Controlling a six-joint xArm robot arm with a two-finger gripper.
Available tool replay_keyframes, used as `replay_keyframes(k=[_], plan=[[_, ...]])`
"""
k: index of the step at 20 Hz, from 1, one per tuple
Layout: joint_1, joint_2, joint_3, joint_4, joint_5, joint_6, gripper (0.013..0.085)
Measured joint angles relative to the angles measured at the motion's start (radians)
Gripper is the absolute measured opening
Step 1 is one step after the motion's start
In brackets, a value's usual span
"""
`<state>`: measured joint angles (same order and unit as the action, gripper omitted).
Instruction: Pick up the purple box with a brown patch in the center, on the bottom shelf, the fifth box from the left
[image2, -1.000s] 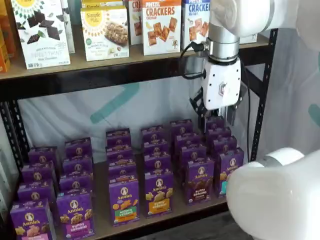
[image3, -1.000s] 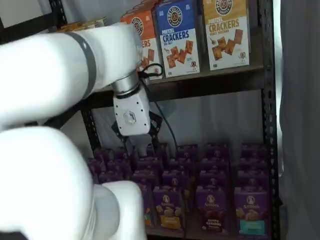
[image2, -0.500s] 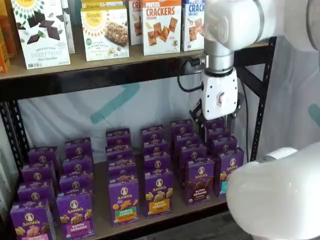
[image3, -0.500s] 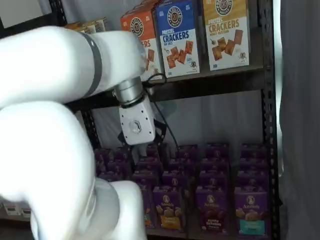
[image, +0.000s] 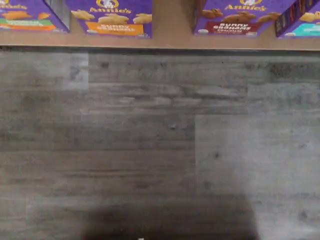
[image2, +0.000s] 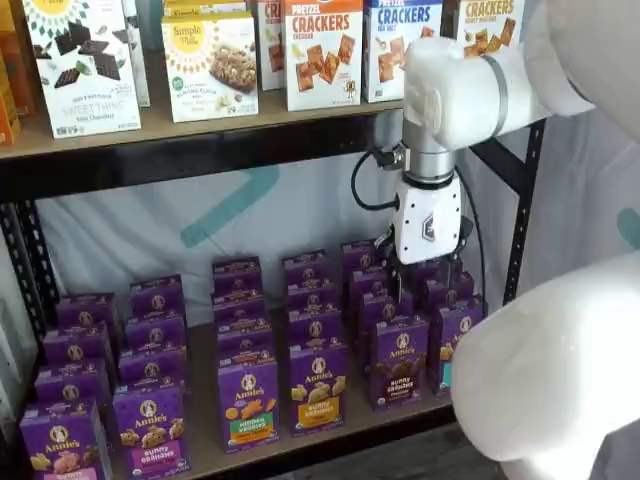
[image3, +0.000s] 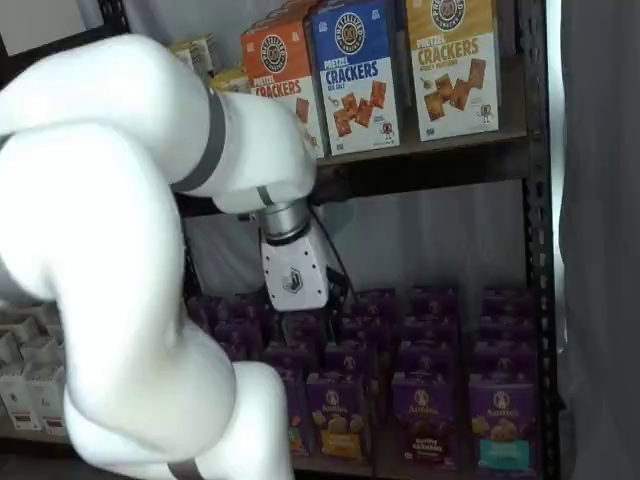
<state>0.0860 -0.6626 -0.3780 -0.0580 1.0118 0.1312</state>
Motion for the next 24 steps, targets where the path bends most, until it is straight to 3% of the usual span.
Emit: replay_keyframes(k=[3, 8, 12, 15, 18, 24], plan=[[-0.026, 0.072, -0.004, -0.009, -0.064, -0.018, 0.0850], [-0.056, 0.180, -0.010, -0.077, -0.175, 0.003, 0.0850], [-0.083, 0.269, -0.023, -0.067, -0.247, -0.025, 0.0850], [-0.098, 0.343, -0.033, -0.090, -0.306, -0.019, 0.0850], [-0.113, 0.417, -0.043, -0.074, -0.377, -0.042, 0.0850], [-0.131, 0.559, -0.092, -0.089, -0.478, -0.041, 0.0850]])
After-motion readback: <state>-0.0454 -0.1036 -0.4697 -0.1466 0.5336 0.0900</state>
